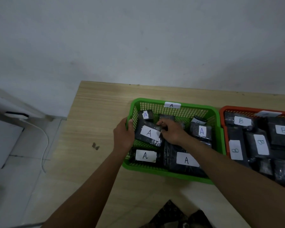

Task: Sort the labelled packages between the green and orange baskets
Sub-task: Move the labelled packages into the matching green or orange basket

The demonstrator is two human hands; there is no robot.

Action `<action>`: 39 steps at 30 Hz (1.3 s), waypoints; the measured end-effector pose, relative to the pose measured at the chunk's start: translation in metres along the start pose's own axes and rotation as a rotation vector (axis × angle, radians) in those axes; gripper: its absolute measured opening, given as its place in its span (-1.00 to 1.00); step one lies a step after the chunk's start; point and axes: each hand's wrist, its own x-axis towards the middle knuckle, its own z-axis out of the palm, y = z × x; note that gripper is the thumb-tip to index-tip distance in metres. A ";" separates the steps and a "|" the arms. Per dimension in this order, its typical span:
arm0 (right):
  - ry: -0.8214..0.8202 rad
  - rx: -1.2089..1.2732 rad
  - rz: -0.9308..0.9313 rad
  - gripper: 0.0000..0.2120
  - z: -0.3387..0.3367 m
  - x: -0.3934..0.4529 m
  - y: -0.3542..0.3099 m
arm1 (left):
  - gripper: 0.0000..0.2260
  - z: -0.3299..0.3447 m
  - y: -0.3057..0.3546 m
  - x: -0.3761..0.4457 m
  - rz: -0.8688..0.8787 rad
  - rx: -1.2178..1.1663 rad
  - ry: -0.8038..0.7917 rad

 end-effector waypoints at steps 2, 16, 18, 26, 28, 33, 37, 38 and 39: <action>-0.052 -0.013 0.011 -0.69 0.000 0.001 0.002 | -0.73 0.001 0.000 -0.001 0.006 -0.025 0.007; 0.440 -0.424 -0.140 -0.81 -0.003 -0.003 -0.009 | -0.57 0.009 0.010 -0.010 0.265 0.179 0.077; 0.399 -0.538 -0.157 -0.78 -0.016 0.001 -0.004 | -0.62 0.014 0.018 -0.009 0.423 0.224 0.084; 0.254 -0.926 -0.181 -0.58 -0.024 0.017 0.008 | -0.63 0.037 0.020 0.006 0.455 0.185 -0.287; 0.276 -0.956 -0.199 -0.63 -0.022 0.019 0.012 | -0.60 0.039 0.017 0.011 0.442 0.205 -0.337; 0.292 -0.512 -0.248 -0.70 -0.030 0.012 0.012 | -0.58 0.043 0.019 0.025 0.410 0.147 -0.344; 0.126 0.130 -0.089 -0.75 -0.049 0.008 0.003 | -0.60 0.048 0.031 0.029 0.141 -0.119 -0.391; 0.112 0.199 -0.069 -0.75 -0.052 0.008 0.002 | -0.65 0.049 0.034 0.030 0.054 -0.218 -0.403; 0.100 0.239 -0.061 -0.76 -0.055 0.008 0.001 | -0.72 0.051 0.037 0.031 -0.030 -0.325 -0.411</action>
